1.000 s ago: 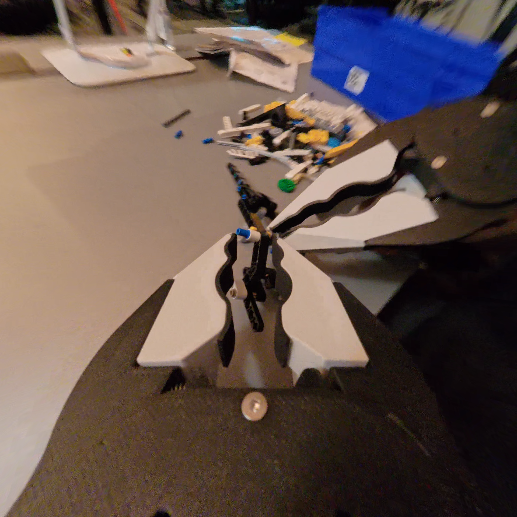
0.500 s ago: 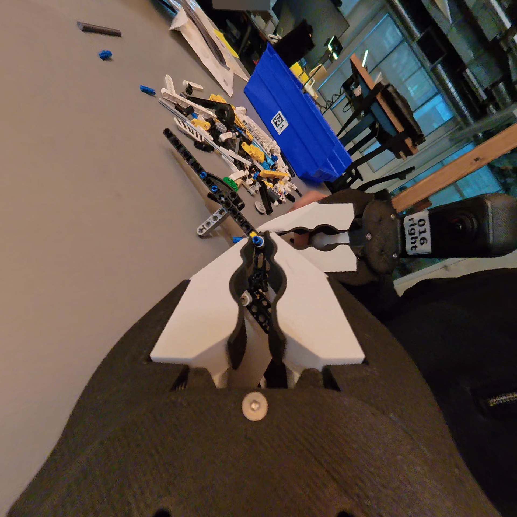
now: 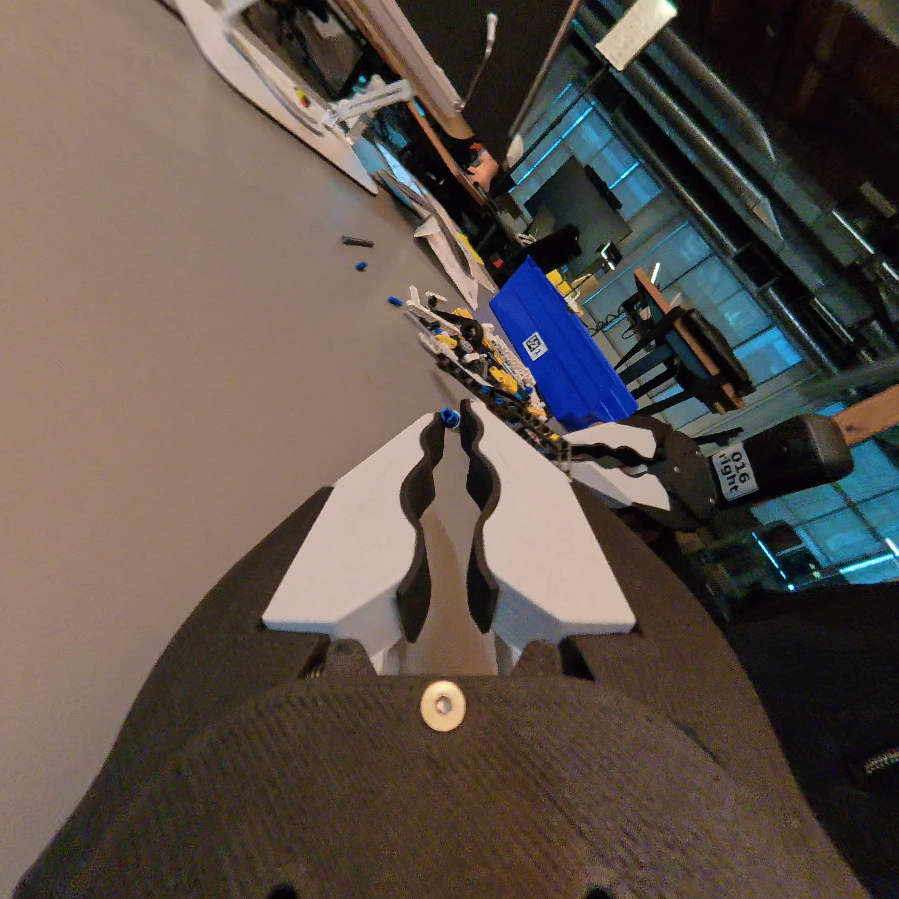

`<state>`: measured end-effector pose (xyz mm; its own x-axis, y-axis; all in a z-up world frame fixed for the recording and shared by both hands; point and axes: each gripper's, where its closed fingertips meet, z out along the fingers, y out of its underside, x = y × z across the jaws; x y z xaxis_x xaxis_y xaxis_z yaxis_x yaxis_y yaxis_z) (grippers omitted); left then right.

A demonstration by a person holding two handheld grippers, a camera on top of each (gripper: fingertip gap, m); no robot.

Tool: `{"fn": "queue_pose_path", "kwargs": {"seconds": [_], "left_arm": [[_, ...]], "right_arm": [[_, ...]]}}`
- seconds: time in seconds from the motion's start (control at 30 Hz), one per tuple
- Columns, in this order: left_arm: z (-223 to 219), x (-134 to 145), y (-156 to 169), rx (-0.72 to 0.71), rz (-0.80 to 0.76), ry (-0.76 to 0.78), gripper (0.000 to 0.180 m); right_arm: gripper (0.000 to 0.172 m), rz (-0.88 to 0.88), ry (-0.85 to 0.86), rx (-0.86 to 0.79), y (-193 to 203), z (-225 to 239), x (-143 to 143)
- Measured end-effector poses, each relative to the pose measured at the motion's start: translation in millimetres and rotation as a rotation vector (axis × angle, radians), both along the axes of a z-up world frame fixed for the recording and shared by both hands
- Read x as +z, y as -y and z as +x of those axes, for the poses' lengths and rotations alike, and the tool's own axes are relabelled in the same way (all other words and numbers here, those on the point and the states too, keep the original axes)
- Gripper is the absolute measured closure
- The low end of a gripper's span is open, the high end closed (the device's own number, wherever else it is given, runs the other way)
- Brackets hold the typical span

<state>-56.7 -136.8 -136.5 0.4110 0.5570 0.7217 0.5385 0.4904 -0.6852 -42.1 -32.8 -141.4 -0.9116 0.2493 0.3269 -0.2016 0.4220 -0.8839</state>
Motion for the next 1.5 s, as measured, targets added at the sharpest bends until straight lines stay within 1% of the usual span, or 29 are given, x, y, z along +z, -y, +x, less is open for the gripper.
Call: {"fn": "queue_pose_path", "kwargs": {"seconds": [0.1,0.17,0.27,0.33,0.4,0.47,0.6,0.7,0.77,0.87,0.9,1.03,1.13,1.2,1.4,1.43,1.47,1.5], "left_arm": [[1,10,-23,-0.064,0.090,-0.029,0.175],[-2,15,-20,-0.059,0.140,-0.049,0.175],[0,16,-23,-0.079,0.138,-0.062,0.175],[1,19,-26,-0.093,0.167,-0.066,0.175],[2,23,-27,-0.109,0.215,-0.071,0.175],[4,26,-32,-0.129,0.238,-0.079,0.174],[14,36,-54,-0.218,0.315,-0.078,0.175],[20,40,-70,-0.270,0.320,-0.077,0.175],[23,43,-78,-0.299,0.337,-0.073,0.175],[26,48,-84,-0.326,0.402,-0.061,0.175],[27,49,-84,-0.331,0.413,-0.057,0.174],[29,55,-86,-0.338,0.434,-0.066,0.175],[27,57,-84,-0.307,0.425,-0.061,0.176],[27,59,-83,-0.296,0.444,-0.056,0.177],[25,61,-79,-0.248,0.431,-0.064,0.180],[21,63,-68,-0.195,0.461,-0.075,0.180],[11,70,-31,-0.053,0.536,-0.117,0.180],[6,70,8,0.054,0.547,-0.148,0.180]], "right_arm": [[0.168,0.132,-0.141,-0.048,11,-10,-14],[0.167,0.174,-0.177,-0.085,14,-20,-23],[0.166,0.175,-0.235,-0.148,13,-33,-23],[0.155,0.121,-0.257,-0.162,13,-33,-12],[0.147,0.038,-0.239,-0.153,14,-27,3],[0.147,-0.060,-0.197,-0.103,18,-15,18],[0.151,-0.239,-0.090,0.012,31,13,45],[0.162,-0.270,-0.119,0.013,32,14,52],[0.166,-0.259,-0.126,0.031,32,17,50],[0.164,-0.254,-0.134,0.042,31,20,49],[0.168,-0.256,-0.142,0.037,30,19,51],[0.170,-0.281,-0.148,0.053,29,23,58],[0.170,-0.275,-0.143,0.045,29,22,59],[0.170,-0.275,-0.116,0.046,29,23,60],[0.170,-0.287,-0.058,0.054,25,24,59],[0.170,-0.316,-0.053,0.050,20,24,62],[0.170,-0.360,-0.027,0.038,9,21,67],[0.171,-0.406,0.027,0.023,-5,16,70]]}}
